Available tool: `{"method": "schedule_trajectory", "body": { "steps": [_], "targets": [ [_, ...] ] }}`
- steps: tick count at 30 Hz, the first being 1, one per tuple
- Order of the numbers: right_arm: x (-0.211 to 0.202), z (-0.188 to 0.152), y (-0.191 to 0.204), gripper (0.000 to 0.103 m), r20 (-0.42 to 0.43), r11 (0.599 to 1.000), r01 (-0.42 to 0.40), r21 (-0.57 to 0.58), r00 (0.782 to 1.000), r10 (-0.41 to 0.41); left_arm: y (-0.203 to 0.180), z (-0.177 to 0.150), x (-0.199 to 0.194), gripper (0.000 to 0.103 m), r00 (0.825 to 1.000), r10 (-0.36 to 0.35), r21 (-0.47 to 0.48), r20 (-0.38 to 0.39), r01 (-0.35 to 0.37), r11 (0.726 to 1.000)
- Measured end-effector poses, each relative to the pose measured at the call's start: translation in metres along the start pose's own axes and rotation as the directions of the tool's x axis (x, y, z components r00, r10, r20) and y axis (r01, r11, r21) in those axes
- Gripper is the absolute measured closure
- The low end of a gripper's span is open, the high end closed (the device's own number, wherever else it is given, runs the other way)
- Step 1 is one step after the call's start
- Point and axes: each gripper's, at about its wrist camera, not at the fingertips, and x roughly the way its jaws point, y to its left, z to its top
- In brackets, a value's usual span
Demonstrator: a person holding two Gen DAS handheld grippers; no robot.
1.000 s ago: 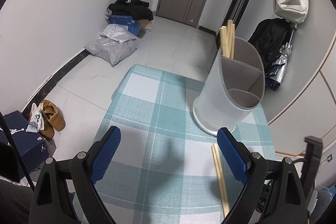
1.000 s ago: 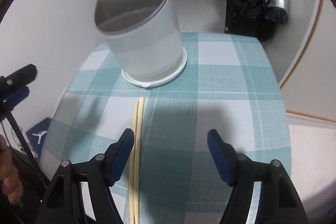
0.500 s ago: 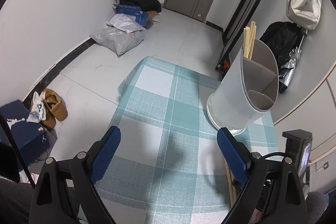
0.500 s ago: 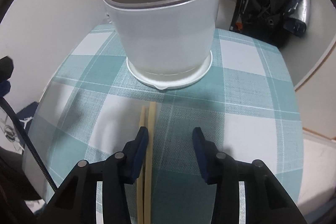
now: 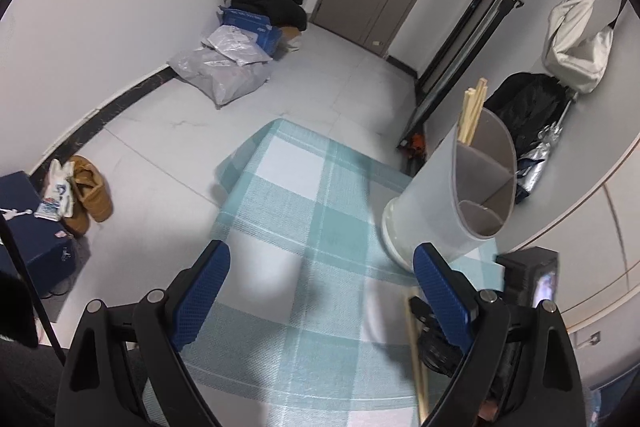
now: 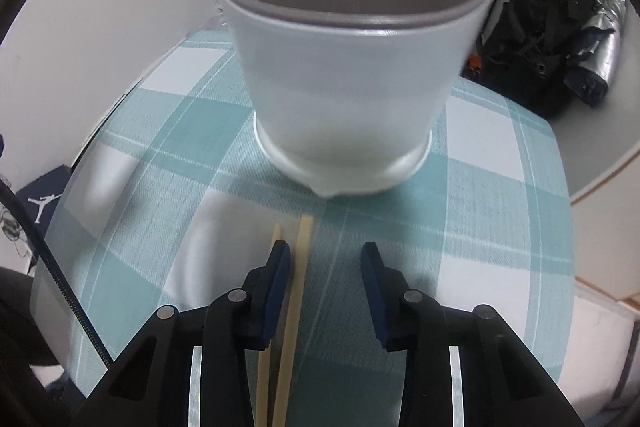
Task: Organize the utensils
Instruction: 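Close the right gripper on one chopstick and lift it, then close the left gripper on the last chopstick on the cloth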
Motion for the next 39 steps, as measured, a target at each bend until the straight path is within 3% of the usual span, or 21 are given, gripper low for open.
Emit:
{"method": "schedule_trajectory", "body": {
  "steps": [2, 7, 12, 17, 21, 27, 31, 34, 39],
  "targets": [
    [0.003, 0.006, 0.004, 0.072, 0.001, 1.000, -0.005, -0.018, 1.000, 0.005, -0.001, -0.002, 0.002, 0.012, 1.000, 0.001, 0.004, -0.008, -0.001, 1.000],
    [0.006, 0.013, 0.007, 0.096, -0.003, 0.999, -0.036, -0.010, 0.999, 0.036, -0.006, -0.006, 0.008, 0.012, 0.999, 0.025, 0.046, -0.027, -0.024, 0.999],
    [0.000, 0.010, -0.014, 0.098, 0.006, 0.987, -0.127, 0.102, 0.992, 0.127, -0.016, -0.013, 0.020, 0.012, 0.997, 0.042, 0.092, -0.068, -0.036, 0.995],
    [-0.023, 0.007, -0.041, 0.098, 0.086, 0.952, -0.221, 0.212, 0.975, 0.207, -0.032, -0.024, 0.034, 0.012, 0.989, 0.039, 0.153, -0.141, -0.017, 0.988],
    [-0.042, 0.001, -0.072, 0.098, 0.170, 0.896, -0.319, 0.310, 0.945, 0.278, -0.047, -0.035, 0.049, 0.012, 0.979, 0.057, 0.194, -0.195, -0.018, 0.981],
    [-0.063, -0.016, -0.116, 0.098, 0.279, 0.788, -0.443, 0.426, 0.894, 0.352, -0.060, -0.047, 0.072, 0.012, 0.949, 0.073, 0.202, -0.307, -0.010, 0.979],
    [-0.075, -0.026, -0.135, 0.098, 0.327, 0.770, -0.464, 0.437, 0.880, 0.345, -0.072, -0.051, 0.086, 0.012, 0.931, 0.094, 0.225, -0.352, -0.014, 0.974],
    [-0.084, -0.030, -0.145, 0.098, 0.343, 0.774, -0.459, 0.435, 0.880, 0.329, -0.086, -0.057, 0.096, 0.019, 0.923, 0.149, 0.297, -0.356, -0.040, 0.954],
    [-0.096, -0.039, -0.149, 0.098, 0.368, 0.787, -0.450, 0.422, 0.879, 0.305, -0.104, -0.066, 0.104, 0.043, 0.913, 0.231, 0.386, -0.338, -0.089, 0.918]
  ]
}}
